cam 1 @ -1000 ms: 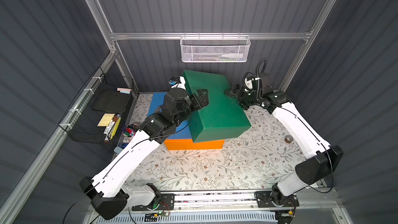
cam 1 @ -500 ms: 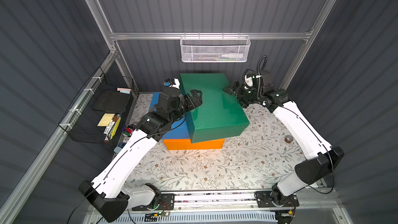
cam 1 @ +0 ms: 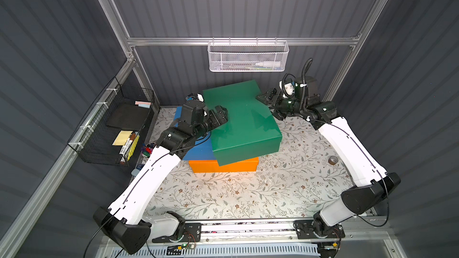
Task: Stack the shoeboxes
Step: Place the shoebox at the shoebox.
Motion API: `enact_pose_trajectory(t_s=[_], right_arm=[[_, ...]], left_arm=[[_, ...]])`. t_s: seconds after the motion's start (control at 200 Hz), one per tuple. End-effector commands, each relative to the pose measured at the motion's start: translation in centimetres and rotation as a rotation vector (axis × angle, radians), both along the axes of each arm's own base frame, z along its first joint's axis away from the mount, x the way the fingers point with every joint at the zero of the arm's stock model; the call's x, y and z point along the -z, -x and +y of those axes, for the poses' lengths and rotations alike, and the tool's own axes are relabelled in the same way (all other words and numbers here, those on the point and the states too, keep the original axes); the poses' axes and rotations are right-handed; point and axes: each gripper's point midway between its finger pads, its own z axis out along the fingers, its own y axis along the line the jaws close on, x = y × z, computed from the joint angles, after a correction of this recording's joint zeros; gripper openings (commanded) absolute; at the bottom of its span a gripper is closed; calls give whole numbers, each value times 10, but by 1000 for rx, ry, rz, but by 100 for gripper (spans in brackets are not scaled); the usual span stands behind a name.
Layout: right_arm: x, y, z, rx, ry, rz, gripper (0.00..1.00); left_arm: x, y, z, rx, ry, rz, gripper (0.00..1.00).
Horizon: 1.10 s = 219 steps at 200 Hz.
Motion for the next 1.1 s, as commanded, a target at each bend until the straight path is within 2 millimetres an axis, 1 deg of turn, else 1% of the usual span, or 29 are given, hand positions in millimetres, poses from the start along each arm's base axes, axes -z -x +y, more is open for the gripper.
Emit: enact_pose_trajectory(t_s=[0.0,0.145,0.31,0.33,0.355,0.475,0.54,0.645,0.765,0.936,1.091], right_arm=[[-27,32,33,-162,-128,-24,93],[-28,32,38,-173,-146,-29,93],[-20,34,49,-198,-150,-2,93],[-18,35,51,-204,-149,3,93],[-24,35,55,-213,-161,-23,93],[-21,36,65,-241,-157,-34,93],[-17,34,70,-256,-152,-33,93],[-10,30,77,-280,-144,-28,94],[-7,21,84,-297,-121,-53,94],[-1,9,98,-337,-122,-47,94],[-2,-6,105,-342,-105,-101,96]], left_arm=[[-15,7,-17,94,4,-9,100],[-28,2,-8,76,-33,-31,100],[-28,-11,4,53,-78,-24,100],[-28,-12,7,48,-83,-25,100],[-30,-14,11,41,-87,-28,100],[-36,-21,30,6,-116,-38,100],[-37,-26,41,-13,-132,-39,100],[-33,-32,56,-34,-147,-24,100],[-38,-28,60,-37,-129,-38,100],[-33,-18,59,-27,-101,-24,100],[-37,0,70,-75,-78,-21,100]])
